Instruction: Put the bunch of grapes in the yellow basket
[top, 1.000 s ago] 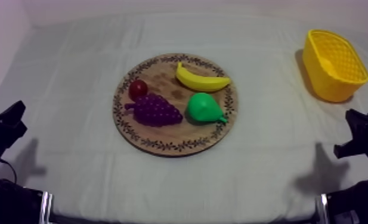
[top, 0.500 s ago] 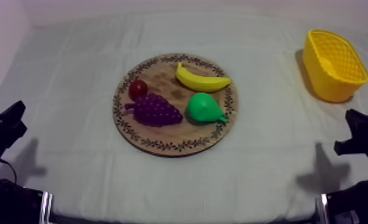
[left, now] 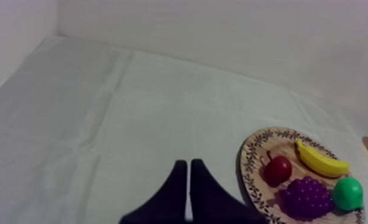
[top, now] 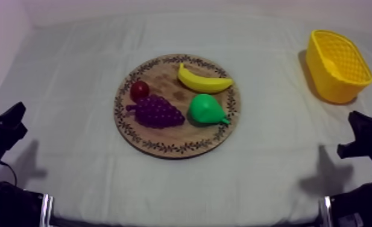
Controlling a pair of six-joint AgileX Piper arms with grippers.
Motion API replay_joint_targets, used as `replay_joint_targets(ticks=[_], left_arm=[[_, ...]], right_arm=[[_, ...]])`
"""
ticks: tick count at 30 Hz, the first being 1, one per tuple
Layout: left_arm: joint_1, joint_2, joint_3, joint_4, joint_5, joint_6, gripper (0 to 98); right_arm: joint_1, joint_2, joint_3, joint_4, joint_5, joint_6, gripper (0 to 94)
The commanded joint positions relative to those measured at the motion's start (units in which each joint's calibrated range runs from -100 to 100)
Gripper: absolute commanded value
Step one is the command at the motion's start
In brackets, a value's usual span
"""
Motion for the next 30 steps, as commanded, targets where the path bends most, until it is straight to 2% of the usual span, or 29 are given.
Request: replay_joint_targets(ticks=[1, 4, 12, 20, 30], left_arm=[[0.0, 0.0, 0.0, -0.04, 0.0, 0.0, 0.1], [0.0, 0.0, 0.0, -0.04, 0.0, 0.0, 0.1], [0.0, 0.0, 0.0, -0.04, 0.0, 0.0, 0.1], [0.0, 0.0, 0.0, -0.04, 0.0, 0.0, 0.1], [0.0, 0.0, 0.0, -0.04, 0.0, 0.0, 0.1]], right_arm=[[0.0, 0.1, -0.1, 0.0, 0.2, 0.4, 0.5], [-0.2, 0.1, -0.3, 0.1, -0.6, 1.9, 0.5], [-2.1, 4.6, -4.9, 2.8, -2.8, 3.2, 0.5], [-5.6, 19.6, -22.2, 4.4, -2.0, 3.9, 0.5], [-14.9, 40.5, -44.8, 8.5, 1.1, 2.7, 0.5]])
